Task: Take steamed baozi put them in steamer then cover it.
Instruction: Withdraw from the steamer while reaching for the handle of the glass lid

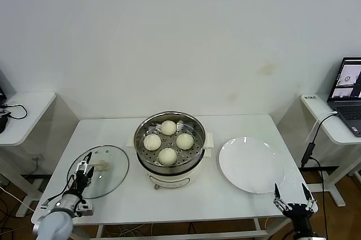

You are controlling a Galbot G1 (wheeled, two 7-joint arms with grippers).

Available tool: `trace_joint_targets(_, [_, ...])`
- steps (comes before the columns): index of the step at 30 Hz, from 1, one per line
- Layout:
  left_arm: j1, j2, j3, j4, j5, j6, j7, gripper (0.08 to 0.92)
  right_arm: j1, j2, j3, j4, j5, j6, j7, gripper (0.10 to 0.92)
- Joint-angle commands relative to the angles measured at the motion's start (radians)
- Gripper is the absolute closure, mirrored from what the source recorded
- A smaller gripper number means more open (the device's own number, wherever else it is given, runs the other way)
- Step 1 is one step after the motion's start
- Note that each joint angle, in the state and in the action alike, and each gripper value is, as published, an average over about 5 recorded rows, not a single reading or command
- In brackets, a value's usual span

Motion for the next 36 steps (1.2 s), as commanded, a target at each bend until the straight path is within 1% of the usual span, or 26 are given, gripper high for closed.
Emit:
trace_joint_targets(1, [-0.132,-0.005,0.065,0.137,0.015,-0.003,0.000,0.177,-0.017,0.011,0.012,-0.003,-0.004,0.006,-0.002,0.203])
trace_joint_targets(10, [-0.178,-0.006,0.066,0.181,0.007,-0.003,0.001,0.177,-0.019,0.019,0.007,-0.013,-0.011,0.012,-0.005,0.203])
trace_joint_targets(22, [-0.201,-0.011,0.073,0.209,-0.020,-0.002,0.016,0.177,-0.019,0.022,0.002,-0.017,-0.014,0.015,-0.009,0.202])
trace_joint_targets(24, [-0.198,-0.010,0.072,0.208,-0.021,-0.001,0.020,0.193,-0.019,0.022,0.000,-0.018,-0.015,0.015,-0.010,0.202])
trace_joint_targets(28, [-0.190,-0.009,0.071,0.209,-0.022,-0.001,0.026,0.286,-0.018,0.022,-0.005,-0.019,-0.017,0.015,-0.011,0.203])
trace_joint_targets(36, [-0.177,-0.015,0.060,0.201,-0.036,-0.002,0.014,0.520,-0.021,0.024,-0.011,-0.013,-0.021,0.016,-0.012,0.203])
